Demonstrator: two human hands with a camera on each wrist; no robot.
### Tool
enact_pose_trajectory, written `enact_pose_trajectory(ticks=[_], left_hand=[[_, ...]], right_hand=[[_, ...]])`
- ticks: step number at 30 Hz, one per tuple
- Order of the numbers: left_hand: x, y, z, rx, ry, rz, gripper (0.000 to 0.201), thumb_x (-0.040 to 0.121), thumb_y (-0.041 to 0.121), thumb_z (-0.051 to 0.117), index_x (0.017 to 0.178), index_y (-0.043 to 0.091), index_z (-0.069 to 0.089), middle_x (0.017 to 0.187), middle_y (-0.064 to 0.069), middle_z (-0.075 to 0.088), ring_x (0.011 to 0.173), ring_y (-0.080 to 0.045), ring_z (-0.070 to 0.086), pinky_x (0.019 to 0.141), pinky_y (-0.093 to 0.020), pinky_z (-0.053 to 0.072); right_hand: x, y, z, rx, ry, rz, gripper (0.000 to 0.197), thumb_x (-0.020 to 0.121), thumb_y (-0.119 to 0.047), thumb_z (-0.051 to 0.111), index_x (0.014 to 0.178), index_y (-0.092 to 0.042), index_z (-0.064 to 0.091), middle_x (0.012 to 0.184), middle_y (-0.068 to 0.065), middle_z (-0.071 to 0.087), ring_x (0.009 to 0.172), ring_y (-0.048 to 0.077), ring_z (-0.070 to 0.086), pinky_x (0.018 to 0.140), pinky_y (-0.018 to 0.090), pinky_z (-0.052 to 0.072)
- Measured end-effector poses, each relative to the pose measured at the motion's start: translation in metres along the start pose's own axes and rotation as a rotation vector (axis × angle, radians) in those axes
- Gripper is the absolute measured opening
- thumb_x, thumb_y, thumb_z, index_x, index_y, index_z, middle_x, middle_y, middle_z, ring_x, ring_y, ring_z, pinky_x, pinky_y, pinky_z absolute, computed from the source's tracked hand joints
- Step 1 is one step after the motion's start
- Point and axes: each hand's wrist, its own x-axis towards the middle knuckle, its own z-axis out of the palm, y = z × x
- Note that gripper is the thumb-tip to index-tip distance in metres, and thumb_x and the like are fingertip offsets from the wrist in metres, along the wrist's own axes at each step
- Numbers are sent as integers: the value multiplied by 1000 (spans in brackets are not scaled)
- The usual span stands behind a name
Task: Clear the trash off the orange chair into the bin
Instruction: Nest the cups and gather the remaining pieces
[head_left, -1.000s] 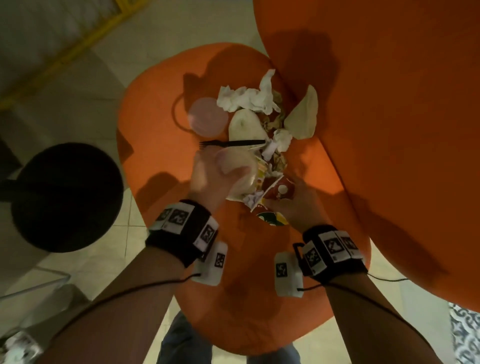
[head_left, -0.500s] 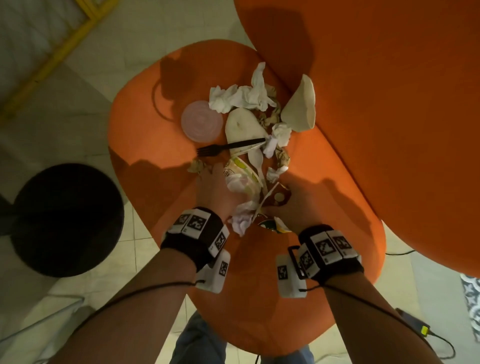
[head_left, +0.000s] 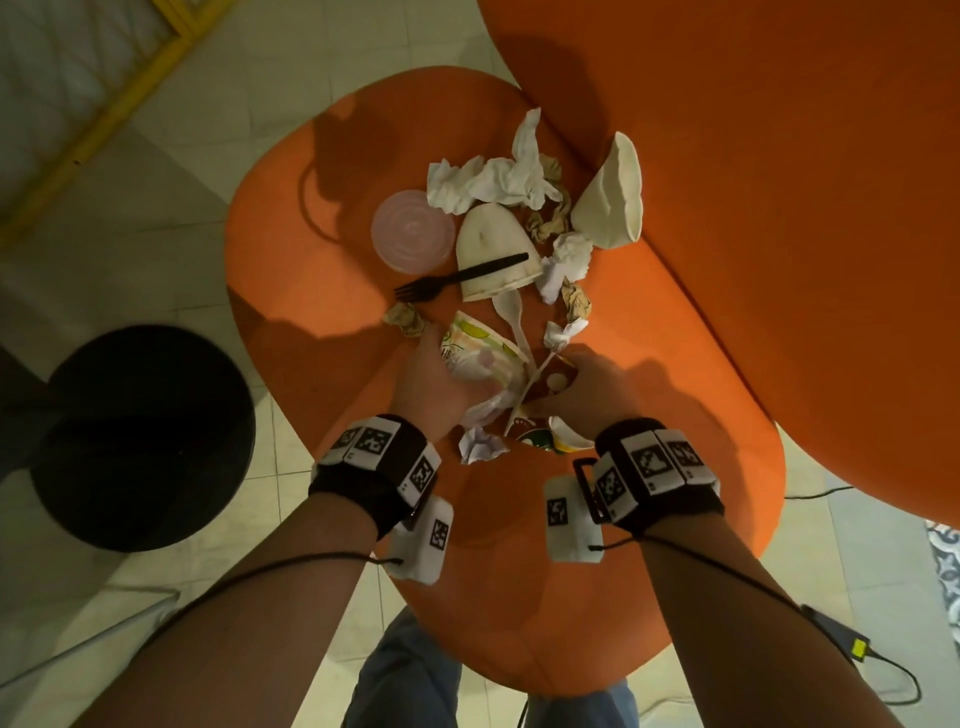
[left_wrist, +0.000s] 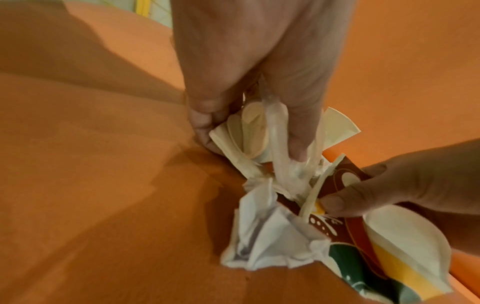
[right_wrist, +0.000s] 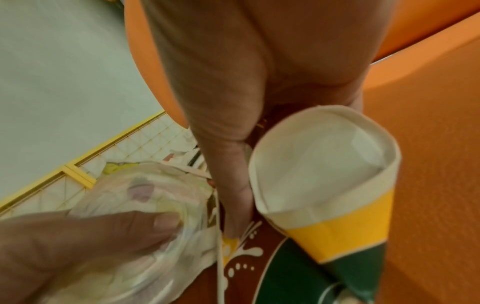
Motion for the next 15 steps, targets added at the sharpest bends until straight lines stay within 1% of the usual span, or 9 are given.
enact_pose_trajectory(ticks=[2, 3, 4, 7, 10, 11, 13, 14, 15], left_hand=[[-6, 0, -3, -61, 19, 24, 50, 70, 8, 79, 104, 32, 50, 97, 15, 62, 94, -4, 61, 85, -24, 48], [-10, 1, -5, -85, 36, 38, 52, 70, 7, 79, 102, 36, 50, 96, 17, 61, 93, -1, 60, 85, -22, 48], [-12, 2, -8, -104, 58, 38, 54, 70, 6, 79, 106, 35, 51, 96, 17, 60, 93, -1, 60, 83, -18, 47], [-21, 7, -15, -173, 144, 36, 59, 69, 9, 80, 118, 13, 50, 93, 14, 62, 87, -1, 62, 65, -6, 47], [-33, 9, -22, -255, 222, 32, 46, 73, 10, 77, 108, 23, 51, 90, 13, 62, 80, 1, 61, 56, -5, 47], [-38, 9, -25, -241, 255, 46, 45, 73, 12, 77, 106, 26, 50, 91, 12, 62, 82, -1, 62, 58, -7, 48], [-47, 7, -30, -176, 345, 77, 49, 71, 15, 79, 110, 21, 50, 95, 9, 63, 88, -8, 63, 67, -16, 52], [-53, 6, -33, -143, 404, 84, 52, 70, 15, 80, 112, 17, 50, 94, 8, 62, 88, -9, 63, 70, -17, 52], [-57, 4, -35, -120, 463, 96, 51, 70, 13, 80, 111, 15, 50, 91, 10, 61, 85, -6, 62, 70, -12, 50]], right_hand=[[-4, 4, -3, 22, -2, -24, 68, 64, -24, 85, 125, -18, 55, 117, 1, 61, 102, 19, 55, 85, 27, 43], [-6, 5, -6, 32, -2, -41, 71, 64, -24, 85, 127, -18, 54, 121, 2, 60, 108, 21, 55, 89, 28, 44], [-10, 8, -9, 34, 0, -60, 72, 65, -22, 85, 129, -19, 53, 122, 3, 60, 110, 22, 55, 90, 28, 44], [-17, 11, -20, 18, 47, -117, 67, 68, -20, 83, 128, -21, 52, 117, 2, 63, 107, 20, 57, 83, 23, 42], [-12, -2, -33, 15, 5, -186, 75, 70, -21, 81, 135, -26, 44, 127, 1, 59, 114, 20, 56, 92, 29, 45], [-7, -9, -36, -17, -36, -219, 80, 70, -23, 81, 138, -25, 40, 130, 2, 57, 116, 22, 55, 94, 32, 44], [3, -23, -37, -122, -134, -265, 85, 71, -30, 81, 142, -21, 35, 135, 4, 54, 121, 24, 52, 95, 31, 41], [7, -29, -35, -165, -177, -273, 86, 73, -32, 80, 144, -20, 33, 137, 4, 51, 123, 25, 50, 95, 31, 40], [10, -33, -31, -191, -204, -273, 86, 75, -31, 78, 145, -19, 31, 140, 4, 48, 126, 25, 48, 95, 29, 38]])
